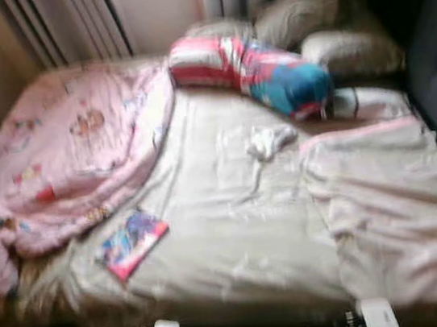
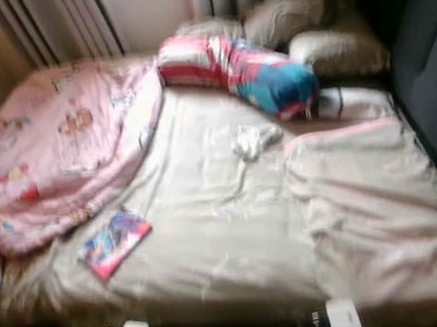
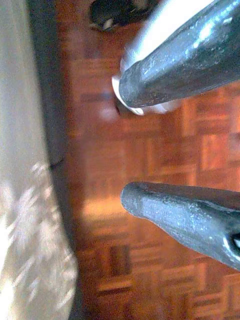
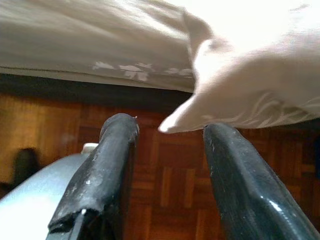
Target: Clean up the room
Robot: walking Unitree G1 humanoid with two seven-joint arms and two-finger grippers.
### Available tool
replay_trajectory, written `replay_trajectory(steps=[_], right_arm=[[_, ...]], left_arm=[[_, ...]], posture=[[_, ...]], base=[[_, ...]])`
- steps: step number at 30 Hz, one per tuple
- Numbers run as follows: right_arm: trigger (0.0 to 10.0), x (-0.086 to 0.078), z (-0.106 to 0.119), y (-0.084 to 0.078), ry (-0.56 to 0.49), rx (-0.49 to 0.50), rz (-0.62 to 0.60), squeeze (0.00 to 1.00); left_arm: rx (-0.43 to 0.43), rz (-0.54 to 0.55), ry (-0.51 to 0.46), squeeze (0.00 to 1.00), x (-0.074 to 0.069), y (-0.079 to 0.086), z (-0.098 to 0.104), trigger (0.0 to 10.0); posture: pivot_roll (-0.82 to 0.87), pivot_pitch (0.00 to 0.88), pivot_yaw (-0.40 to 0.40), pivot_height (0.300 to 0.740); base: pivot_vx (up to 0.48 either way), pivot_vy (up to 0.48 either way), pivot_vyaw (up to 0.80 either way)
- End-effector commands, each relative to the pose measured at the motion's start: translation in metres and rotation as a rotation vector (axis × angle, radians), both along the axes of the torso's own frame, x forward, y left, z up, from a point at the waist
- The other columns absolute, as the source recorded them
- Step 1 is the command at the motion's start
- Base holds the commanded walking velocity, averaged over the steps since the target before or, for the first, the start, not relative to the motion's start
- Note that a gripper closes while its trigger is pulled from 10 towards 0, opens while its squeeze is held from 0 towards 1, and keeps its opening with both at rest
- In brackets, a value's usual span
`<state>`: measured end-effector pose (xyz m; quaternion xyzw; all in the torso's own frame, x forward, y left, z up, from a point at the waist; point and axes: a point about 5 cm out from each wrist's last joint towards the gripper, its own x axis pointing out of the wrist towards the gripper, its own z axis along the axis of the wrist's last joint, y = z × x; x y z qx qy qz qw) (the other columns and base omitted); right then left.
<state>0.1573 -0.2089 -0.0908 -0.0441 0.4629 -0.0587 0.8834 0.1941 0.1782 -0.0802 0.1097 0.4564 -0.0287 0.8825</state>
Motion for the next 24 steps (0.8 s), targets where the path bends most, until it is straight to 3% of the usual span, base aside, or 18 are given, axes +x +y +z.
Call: replay_trajectory(steps=[1, 24], right_arm=[[10.0, -0.0027, -0.0024, 0.0066, 0.014, 0.016, -0.001, 0.00], [10.0, -0.0023, -0.0026, 0.0065, 0.023, 0.012, -0.002, 0.00]], left_arm=[[0.024, 0.009, 0.033, 0.00, -0.0084, 0.0109, -0.0031, 10.0], [0.022, 0.026, 0.025, 0.00, -0.0046, 0.0129, -0.0011, 10.0]], posture=[[-0.15, 0.063, 0.046, 0.740], [-0.14, 0.094, 0.028, 0.740]], base=[[0.000, 0.458, 0.00], [0.000, 0.458, 0.00]])
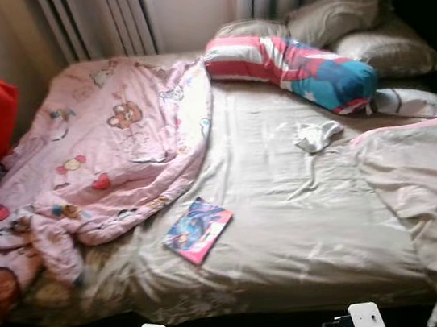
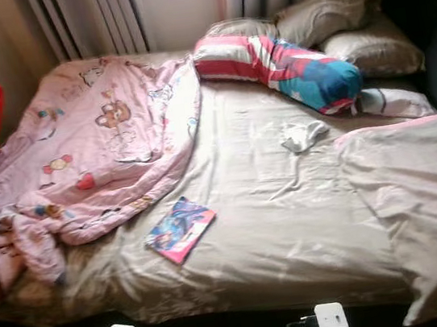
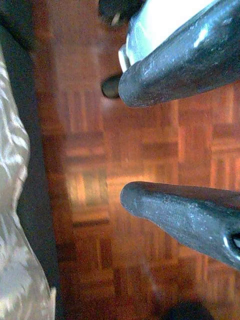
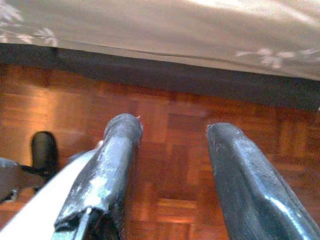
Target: Clean up the room
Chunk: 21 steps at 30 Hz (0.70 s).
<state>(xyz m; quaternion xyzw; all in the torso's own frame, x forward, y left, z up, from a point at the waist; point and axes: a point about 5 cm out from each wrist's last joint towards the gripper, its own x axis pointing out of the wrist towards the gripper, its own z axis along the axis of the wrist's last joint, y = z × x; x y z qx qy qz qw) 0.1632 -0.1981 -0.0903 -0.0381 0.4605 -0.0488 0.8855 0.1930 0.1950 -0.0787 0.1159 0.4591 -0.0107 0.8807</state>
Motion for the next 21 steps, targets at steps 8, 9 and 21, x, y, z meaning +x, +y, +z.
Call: replay_trajectory(steps=[8, 9, 21], right_arm=[[10.0, -0.0087, -0.0035, -0.0024, 0.029, -0.004, -0.019, 0.00], [10.0, -0.0088, -0.0035, -0.0020, 0.029, -0.003, -0.019, 0.00], [10.0, -0.0055, -0.0027, 0.0008, 0.023, -0.002, -0.012, 0.00]], left_arm=[[-0.003, -0.004, 0.017, 0.00, -0.0014, -0.0030, -0.0014, 10.0], [-0.003, -0.004, 0.017, 0.00, -0.0012, -0.0028, -0.0013, 10.0], [-0.001, -0.021, 0.001, 0.00, 0.0040, -0.0052, 0.0011, 10.0]], posture=[[-0.14, 0.108, 0.034, 0.740], [-0.14, 0.108, 0.034, 0.740], [-0.13, 0.119, 0.032, 0.740]], base=[[0.000, 0.458, 0.00], [0.000, 0.458, 0.00], [0.000, 0.244, 0.00]])
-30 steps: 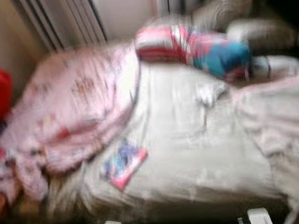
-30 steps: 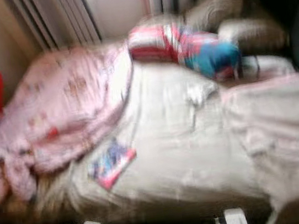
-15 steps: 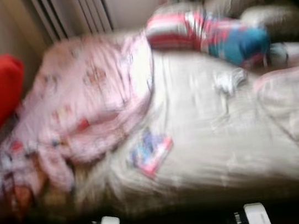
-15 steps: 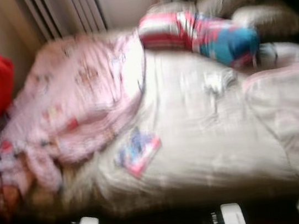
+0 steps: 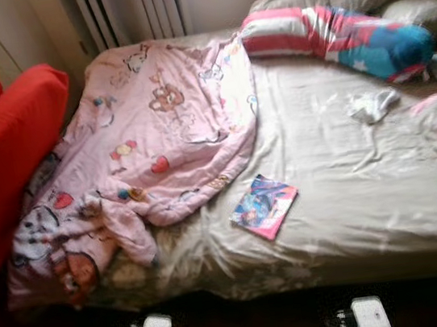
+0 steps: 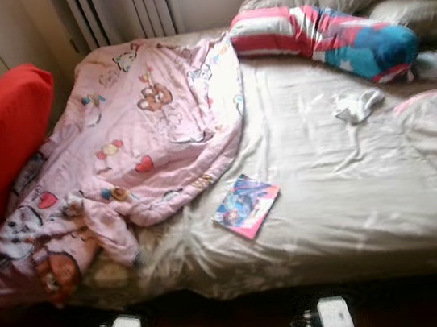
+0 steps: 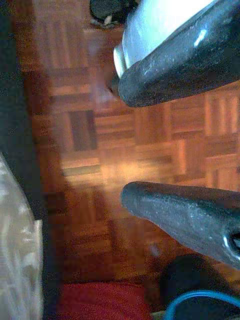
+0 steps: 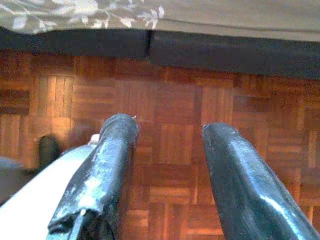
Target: Clean up the room
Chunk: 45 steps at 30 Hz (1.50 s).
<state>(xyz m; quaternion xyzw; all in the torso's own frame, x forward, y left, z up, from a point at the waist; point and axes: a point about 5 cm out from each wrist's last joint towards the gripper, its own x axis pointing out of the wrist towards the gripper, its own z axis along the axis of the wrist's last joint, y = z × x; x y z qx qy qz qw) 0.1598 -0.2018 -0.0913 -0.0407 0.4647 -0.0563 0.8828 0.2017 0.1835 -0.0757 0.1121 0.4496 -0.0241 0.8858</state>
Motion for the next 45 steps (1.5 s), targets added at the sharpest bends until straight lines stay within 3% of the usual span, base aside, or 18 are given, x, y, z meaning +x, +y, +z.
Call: replay_trajectory(steps=[1, 24, 40, 45], right_arm=[[10.0, -0.0019, -0.0017, 0.0047, 0.013, 0.009, -0.001, 0.00], [10.0, -0.0032, -0.0025, 0.0064, 0.022, 0.007, 0.033, 0.00], [10.0, -0.0045, -0.0025, 0.0054, 0.007, 0.039, 0.000, 0.00], [10.0, -0.0021, -0.0019, 0.0072, 0.008, 0.033, 0.039, 0.00]], left_arm=[[0.020, 0.000, 0.018, 0.00, -0.0041, 0.0059, -0.0016, 10.0], [-0.030, 0.013, 0.018, 0.00, -0.0030, 0.0005, -0.0017, 10.0], [-0.039, 0.017, 0.007, 0.00, 0.0008, -0.0011, 0.0002, 10.0], [-0.043, 0.018, 0.009, 0.00, 0.0003, -0.0011, -0.0001, 10.0]], posture=[[-0.13, 0.119, 0.032, 0.740], [-0.13, 0.132, 0.032, 0.740], [-0.13, 0.126, 0.033, 0.740], [-0.13, 0.125, 0.034, 0.740]], base=[[0.000, 0.000, 0.00], [0.000, 0.000, 0.00], [0.331, 0.000, 0.00], [0.362, 0.000, 0.00]])
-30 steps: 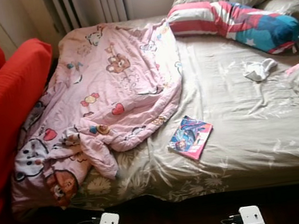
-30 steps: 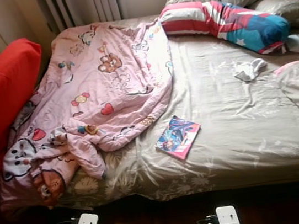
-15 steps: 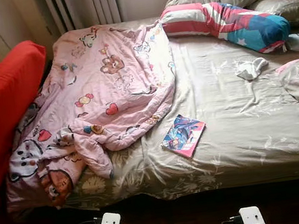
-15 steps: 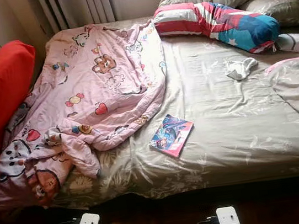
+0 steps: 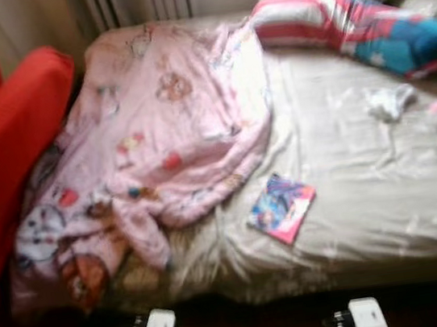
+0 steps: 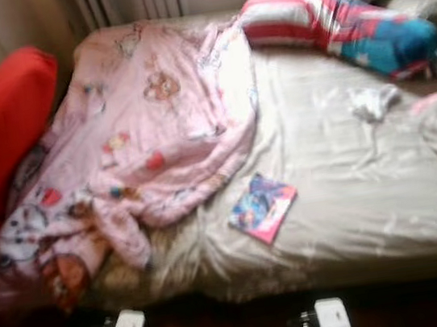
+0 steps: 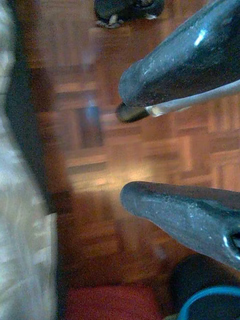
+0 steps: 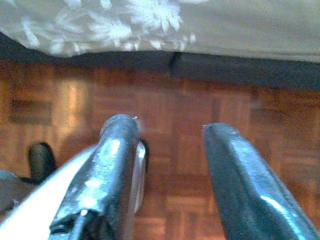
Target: Clean up the room
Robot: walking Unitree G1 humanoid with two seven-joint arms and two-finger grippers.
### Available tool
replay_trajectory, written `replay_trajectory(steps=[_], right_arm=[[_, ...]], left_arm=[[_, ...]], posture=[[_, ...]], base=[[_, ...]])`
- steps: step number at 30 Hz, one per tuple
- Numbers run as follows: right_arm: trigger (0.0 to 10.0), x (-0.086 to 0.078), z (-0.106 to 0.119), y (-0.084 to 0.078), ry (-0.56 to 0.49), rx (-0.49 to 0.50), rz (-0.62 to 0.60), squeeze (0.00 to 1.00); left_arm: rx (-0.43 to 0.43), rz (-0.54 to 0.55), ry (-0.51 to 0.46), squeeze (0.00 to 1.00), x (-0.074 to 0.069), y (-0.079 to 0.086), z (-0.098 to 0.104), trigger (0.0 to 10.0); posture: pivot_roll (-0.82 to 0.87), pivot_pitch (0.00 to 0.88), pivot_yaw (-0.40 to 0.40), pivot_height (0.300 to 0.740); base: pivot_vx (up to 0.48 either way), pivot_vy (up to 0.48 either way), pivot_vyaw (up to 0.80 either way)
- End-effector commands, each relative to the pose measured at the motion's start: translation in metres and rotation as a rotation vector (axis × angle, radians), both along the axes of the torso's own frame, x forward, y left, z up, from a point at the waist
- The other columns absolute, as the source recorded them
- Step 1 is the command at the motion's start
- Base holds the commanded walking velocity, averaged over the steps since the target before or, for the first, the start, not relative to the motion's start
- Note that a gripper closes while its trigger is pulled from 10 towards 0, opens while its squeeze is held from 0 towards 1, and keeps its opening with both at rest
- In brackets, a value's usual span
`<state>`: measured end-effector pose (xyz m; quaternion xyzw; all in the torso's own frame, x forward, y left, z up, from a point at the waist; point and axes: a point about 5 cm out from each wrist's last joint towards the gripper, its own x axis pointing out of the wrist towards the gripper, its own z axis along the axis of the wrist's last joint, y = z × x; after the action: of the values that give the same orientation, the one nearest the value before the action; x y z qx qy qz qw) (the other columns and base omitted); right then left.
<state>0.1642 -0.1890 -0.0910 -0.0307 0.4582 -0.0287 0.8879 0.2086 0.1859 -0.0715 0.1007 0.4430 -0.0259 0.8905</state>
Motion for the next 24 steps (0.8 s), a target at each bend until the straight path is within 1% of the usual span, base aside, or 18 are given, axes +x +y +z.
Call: replay_trajectory(steps=[1, 7, 8, 10, 12, 13, 14, 15, 16, 18, 19, 20, 21, 22, 24], right_arm=[[10.0, -0.005, -0.002, -0.004, 0.018, -0.008, 0.000, 0.00], [10.0, 0.006, 0.001, 0.009, -0.011, 0.005, 0.010, 0.00], [10.0, 0.006, 0.001, 0.009, -0.011, 0.005, 0.010, 0.00], [10.0, 0.009, 0.003, 0.013, -0.028, 0.020, -0.007, 0.00], [10.0, 0.013, 0.005, 0.012, -0.054, 0.023, -0.016, 0.00], [10.0, 0.013, 0.005, 0.012, -0.054, 0.023, -0.016, 0.00], [10.0, 0.020, 0.010, 0.006, -0.106, 0.016, -0.026, 0.00], [10.0, 0.020, 0.010, 0.006, -0.106, 0.016, -0.026, 0.00], [10.0, 0.032, 0.018, 0.001, -0.176, 0.013, -0.045, 0.00], [10.0, 0.046, 0.029, -0.006, -0.260, 0.010, -0.065, 0.00], [10.0, 0.050, 0.032, -0.008, -0.285, 0.010, -0.070, 0.00], [10.0, 0.058, 0.039, -0.011, -0.332, 0.008, -0.069, 0.00], [10.0, 0.063, 0.043, -0.012, -0.362, 0.007, -0.067, 0.00], [10.0, 0.074, 0.054, -0.013, -0.435, -0.002, -0.054, 0.00], [10.0, 0.086, 0.066, -0.013, -0.521, -0.003, -0.041, 0.00]], left_arm=[[-0.020, 0.011, 0.025, 0.00, -0.007, -0.004, -0.004, 10.0], [-0.022, 0.008, 0.024, 0.00, -0.006, -0.005, -0.004, 10.0], [-0.022, 0.008, 0.024, 0.00, -0.006, -0.005, -0.004, 10.0], [-0.027, 0.006, 0.017, 0.00, -0.006, -0.006, -0.004, 10.0], [-0.040, 0.002, -0.013, 0.00, -0.002, -0.009, -0.002, 10.0], [-0.040, 0.002, -0.013, 0.00, -0.002, -0.009, -0.002, 10.0], [-0.060, 0.010, -0.072, 0.00, 0.009, -0.012, 0.005, 10.0], [-0.060, 0.010, -0.072, 0.00, 0.009, -0.012, 0.005, 10.0], [-0.088, 0.027, -0.151, 0.00, 0.024, -0.013, 0.015, 10.0], [-0.120, 0.041, -0.240, 0.00, 0.040, -0.014, 0.028, 10.0], [-0.129, 0.045, -0.266, 0.00, 0.044, -0.015, 0.031, 10.0], [-0.147, 0.048, -0.318, 0.00, 0.052, -0.015, 0.039, 10.0], [-0.159, 0.049, -0.351, 0.00, 0.057, -0.016, 0.044, 10.0], [-0.180, 0.056, -0.417, 0.00, 0.066, -0.016, 0.053, 10.0], [-0.194, 0.067, -0.477, 0.00, 0.073, -0.016, 0.062, 10.0]], posture=[[-0.13, 0.125, 0.034, 0.740], [-0.13, 0.112, 0.034, 0.740], [-0.13, 0.112, 0.034, 0.740], [-0.13, 0.110, 0.034, 0.740], [-0.13, 0.105, 0.035, 0.740], [-0.13, 0.105, 0.035, 0.740], [-0.13, 0.101, 0.037, 0.740], [-0.13, 0.101, 0.037, 0.740], [-0.14, 0.099, 0.038, 0.740], [-0.14, 0.099, 0.038, 0.740], [-0.14, 0.099, 0.038, 0.740], [-0.14, 0.095, 0.040, 0.740], [-0.14, 0.095, 0.040, 0.740], [-0.14, 0.091, 0.041, 0.740], [-0.14, 0.088, 0.041, 0.740]], base=[[0.364, 0.000, 0.44], [0.363, 0.000, 0.71], [0.360, 0.000, 0.51], [0.306, 0.000, 0.00], [0.000, 0.000, 0.00], [0.000, 0.000, 0.00], [0.000, 0.000, 0.00], [0.000, 0.000, 0.00], [0.000, 0.000, 0.00], [0.000, 0.000, 0.00], [0.000, 0.000, 0.00], [0.000, 0.000, 0.00], [0.000, 0.000, 0.00], [0.000, 0.000, 0.00], [0.000, 0.000, 0.00]])
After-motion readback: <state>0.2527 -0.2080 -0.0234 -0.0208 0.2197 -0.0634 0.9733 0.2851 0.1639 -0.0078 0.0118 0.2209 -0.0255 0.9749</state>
